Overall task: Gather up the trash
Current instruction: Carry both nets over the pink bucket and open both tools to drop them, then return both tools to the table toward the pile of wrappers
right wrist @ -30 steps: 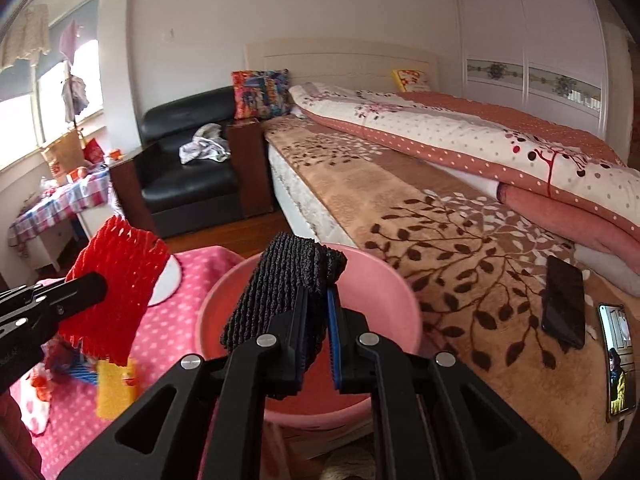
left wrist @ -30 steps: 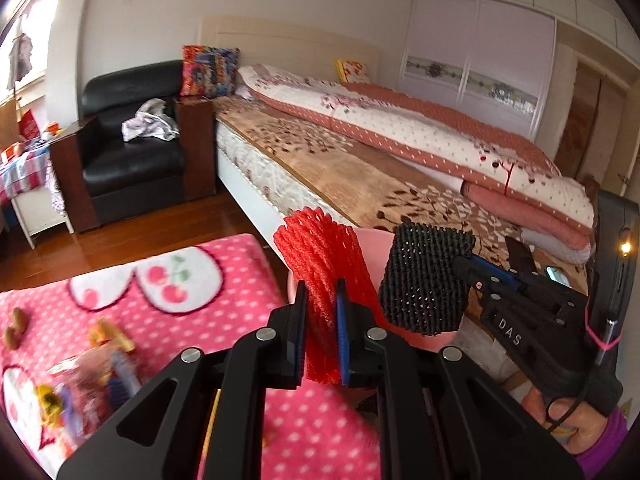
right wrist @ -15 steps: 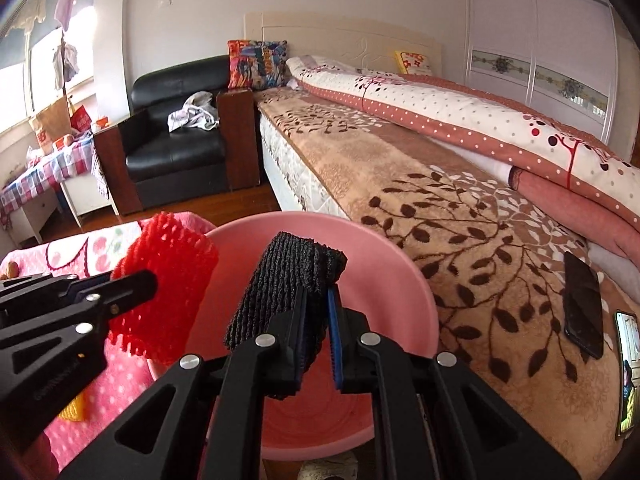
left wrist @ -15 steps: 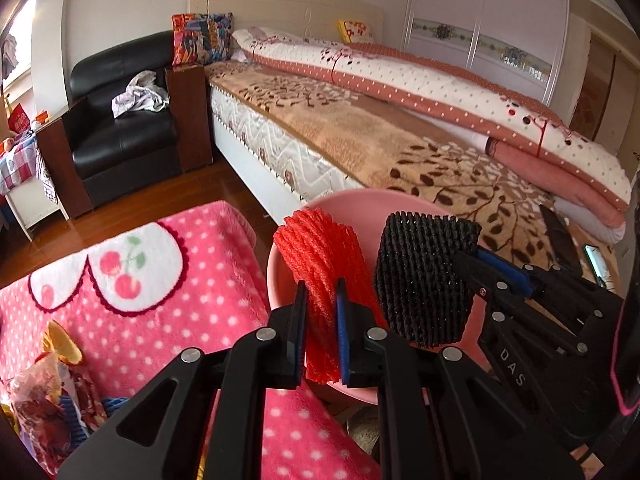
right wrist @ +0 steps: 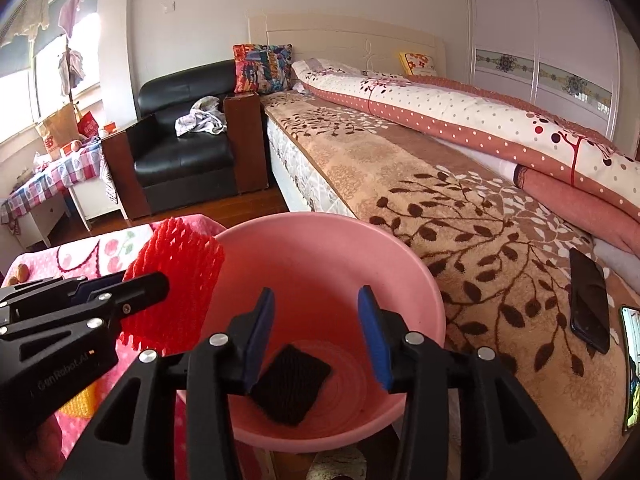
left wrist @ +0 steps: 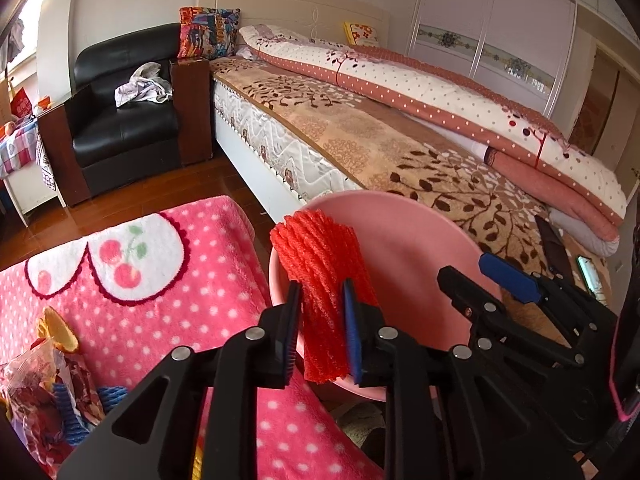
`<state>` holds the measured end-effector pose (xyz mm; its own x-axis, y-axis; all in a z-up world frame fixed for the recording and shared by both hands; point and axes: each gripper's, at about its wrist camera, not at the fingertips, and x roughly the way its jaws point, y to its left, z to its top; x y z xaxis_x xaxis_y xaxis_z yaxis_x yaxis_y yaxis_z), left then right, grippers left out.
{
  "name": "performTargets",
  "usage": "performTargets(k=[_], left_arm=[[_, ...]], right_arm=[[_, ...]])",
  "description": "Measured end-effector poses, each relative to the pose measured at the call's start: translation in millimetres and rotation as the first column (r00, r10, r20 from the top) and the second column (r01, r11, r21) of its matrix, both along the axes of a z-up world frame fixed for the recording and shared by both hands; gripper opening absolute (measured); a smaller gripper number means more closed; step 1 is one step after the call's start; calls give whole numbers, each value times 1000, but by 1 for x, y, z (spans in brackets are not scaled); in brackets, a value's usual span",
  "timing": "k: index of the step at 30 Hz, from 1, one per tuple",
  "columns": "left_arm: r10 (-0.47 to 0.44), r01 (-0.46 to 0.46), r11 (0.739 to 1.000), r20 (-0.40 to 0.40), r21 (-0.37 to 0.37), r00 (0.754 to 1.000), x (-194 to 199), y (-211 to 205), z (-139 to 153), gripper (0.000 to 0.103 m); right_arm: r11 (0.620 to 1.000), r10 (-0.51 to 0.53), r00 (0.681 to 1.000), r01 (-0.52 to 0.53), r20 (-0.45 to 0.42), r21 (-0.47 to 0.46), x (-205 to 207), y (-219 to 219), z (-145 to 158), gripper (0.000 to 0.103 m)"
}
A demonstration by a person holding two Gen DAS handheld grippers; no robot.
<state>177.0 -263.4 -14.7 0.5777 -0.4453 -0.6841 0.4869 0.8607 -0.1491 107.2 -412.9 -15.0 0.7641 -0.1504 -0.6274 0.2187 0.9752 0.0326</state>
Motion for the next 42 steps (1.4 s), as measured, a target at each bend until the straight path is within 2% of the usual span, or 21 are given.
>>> performTargets(k=[9, 11, 19, 24, 25, 26, 28, 35, 42], left_arm=[[-35, 37, 999, 49, -27, 998, -18, 5, 24, 23], [-30, 30, 1000, 61, -6, 998, -23, 2, 26, 23], [-26, 26, 1000, 64, 4, 998, -37, -4, 23, 23], [-51, 51, 999, 35, -4, 998, -20, -14, 16, 23], [-57, 57, 998, 26, -11, 998, -16, -14, 15, 27], [-60, 60, 998, 18, -19, 998, -12, -14, 14, 37], [-64, 64, 997, 6, -46, 998, -7, -12, 11, 41], [-62, 62, 998, 9, -26, 998, -2, -12, 5, 42], [-19, 17, 999, 64, 29, 998, -19, -3, 16, 42]], right_arm=[[998, 45, 997, -47, 65, 35, -24, 2, 25, 44], [997, 55, 996, -58, 77, 42, -28, 1, 29, 44], [997, 57, 996, -61, 75, 40, -37, -1, 33, 44], [999, 39, 998, -40, 52, 24, -26, -6, 27, 45], [999, 36, 998, -37, 49, 23, -23, -7, 25, 45], [999, 31, 999, -32, 44, 24, -20, -9, 23, 45], [999, 27, 999, -28, 34, 33, -14, -13, 20, 45], [998, 34, 999, -35, 11, 48, -3, -15, 8, 52], [995, 32, 999, -35, 35, 98, -18, -11, 13, 57]])
